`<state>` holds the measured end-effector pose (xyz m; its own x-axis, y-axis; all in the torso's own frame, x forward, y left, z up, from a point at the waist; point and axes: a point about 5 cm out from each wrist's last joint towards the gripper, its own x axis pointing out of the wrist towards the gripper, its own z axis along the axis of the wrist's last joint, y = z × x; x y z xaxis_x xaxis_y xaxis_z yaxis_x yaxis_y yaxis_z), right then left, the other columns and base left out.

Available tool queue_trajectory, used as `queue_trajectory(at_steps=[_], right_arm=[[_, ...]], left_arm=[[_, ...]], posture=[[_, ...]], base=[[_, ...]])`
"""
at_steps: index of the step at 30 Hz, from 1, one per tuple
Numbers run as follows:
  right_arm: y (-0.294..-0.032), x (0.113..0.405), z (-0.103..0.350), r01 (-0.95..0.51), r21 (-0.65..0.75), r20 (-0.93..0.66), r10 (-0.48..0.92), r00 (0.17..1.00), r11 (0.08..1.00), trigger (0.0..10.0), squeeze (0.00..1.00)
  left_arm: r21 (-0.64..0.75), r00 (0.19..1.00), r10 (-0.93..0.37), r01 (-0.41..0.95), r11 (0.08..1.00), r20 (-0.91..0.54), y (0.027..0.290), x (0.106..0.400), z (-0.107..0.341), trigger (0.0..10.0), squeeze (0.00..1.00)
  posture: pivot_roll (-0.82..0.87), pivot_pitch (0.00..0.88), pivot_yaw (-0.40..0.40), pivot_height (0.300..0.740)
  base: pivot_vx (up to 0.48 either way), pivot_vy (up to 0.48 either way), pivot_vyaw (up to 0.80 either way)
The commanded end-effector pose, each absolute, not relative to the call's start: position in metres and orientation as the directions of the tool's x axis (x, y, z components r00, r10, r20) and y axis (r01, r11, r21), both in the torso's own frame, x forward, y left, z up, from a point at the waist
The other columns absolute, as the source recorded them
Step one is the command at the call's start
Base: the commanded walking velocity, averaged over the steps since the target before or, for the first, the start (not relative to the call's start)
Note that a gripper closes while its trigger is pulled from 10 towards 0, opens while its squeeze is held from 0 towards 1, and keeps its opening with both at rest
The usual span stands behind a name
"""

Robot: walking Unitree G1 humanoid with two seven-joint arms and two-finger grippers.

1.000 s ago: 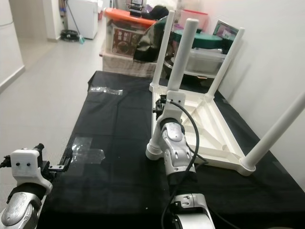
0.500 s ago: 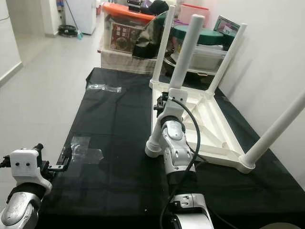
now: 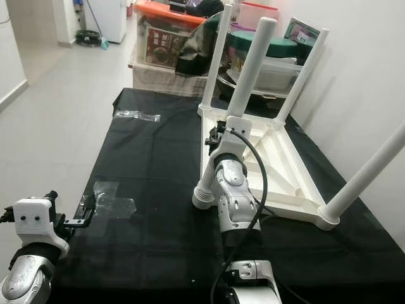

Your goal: Building children table

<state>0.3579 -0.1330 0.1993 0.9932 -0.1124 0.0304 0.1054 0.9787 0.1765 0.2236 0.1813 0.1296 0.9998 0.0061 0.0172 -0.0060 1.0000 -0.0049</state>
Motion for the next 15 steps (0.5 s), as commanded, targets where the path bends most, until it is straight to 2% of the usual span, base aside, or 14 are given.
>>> queue_trajectory(at_steps=[1,15], right_arm=[[-0.141,0.354,0.171,0.155,0.188,-0.092,-0.14,0.986,0.97,10.0,0.0],[-0.1407,0.3528,0.1752,0.146,0.194,-0.072,-0.134,0.988,0.97,10.0,0.0]], left_arm=[[-0.005,1.0,-0.002,0.002,1.0,0.014,0.1789,0.2254,0.1273,10.0,0.0],[-0.003,1.0,-0.004,0.004,1.0,0.017,0.1792,0.2259,0.1277,10.0,0.0]], posture=[[0.09,0.0,-0.165,0.74],[0.09,0.0,-0.163,0.74]], base=[[0.0,0.0,0.0],[0.0,0.0,0.0]])
